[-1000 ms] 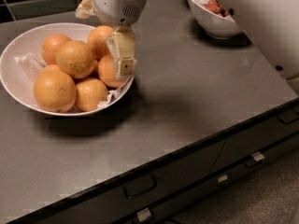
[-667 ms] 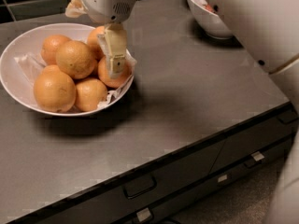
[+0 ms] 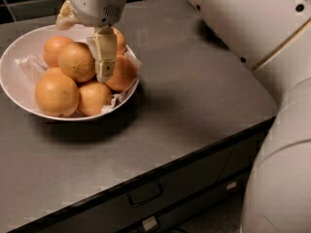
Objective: Pick orange from white bowl
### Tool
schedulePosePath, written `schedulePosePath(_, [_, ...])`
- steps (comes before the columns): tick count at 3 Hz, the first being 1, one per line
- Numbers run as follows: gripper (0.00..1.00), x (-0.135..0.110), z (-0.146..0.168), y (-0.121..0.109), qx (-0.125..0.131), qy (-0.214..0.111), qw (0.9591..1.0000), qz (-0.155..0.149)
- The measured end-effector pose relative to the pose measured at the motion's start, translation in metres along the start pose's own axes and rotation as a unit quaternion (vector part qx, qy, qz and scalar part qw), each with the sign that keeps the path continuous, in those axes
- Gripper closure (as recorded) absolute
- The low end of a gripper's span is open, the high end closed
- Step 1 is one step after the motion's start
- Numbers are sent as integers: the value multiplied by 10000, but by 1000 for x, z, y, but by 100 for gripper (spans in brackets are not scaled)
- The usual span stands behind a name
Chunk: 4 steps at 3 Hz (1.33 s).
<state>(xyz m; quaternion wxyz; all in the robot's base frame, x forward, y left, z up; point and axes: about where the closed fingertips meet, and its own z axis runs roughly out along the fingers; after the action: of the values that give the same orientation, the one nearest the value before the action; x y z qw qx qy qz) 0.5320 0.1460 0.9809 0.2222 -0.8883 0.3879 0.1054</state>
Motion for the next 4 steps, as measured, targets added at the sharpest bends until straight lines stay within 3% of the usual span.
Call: schedulePosePath(4, [14, -1, 31, -4, -301, -157, 9994, -7])
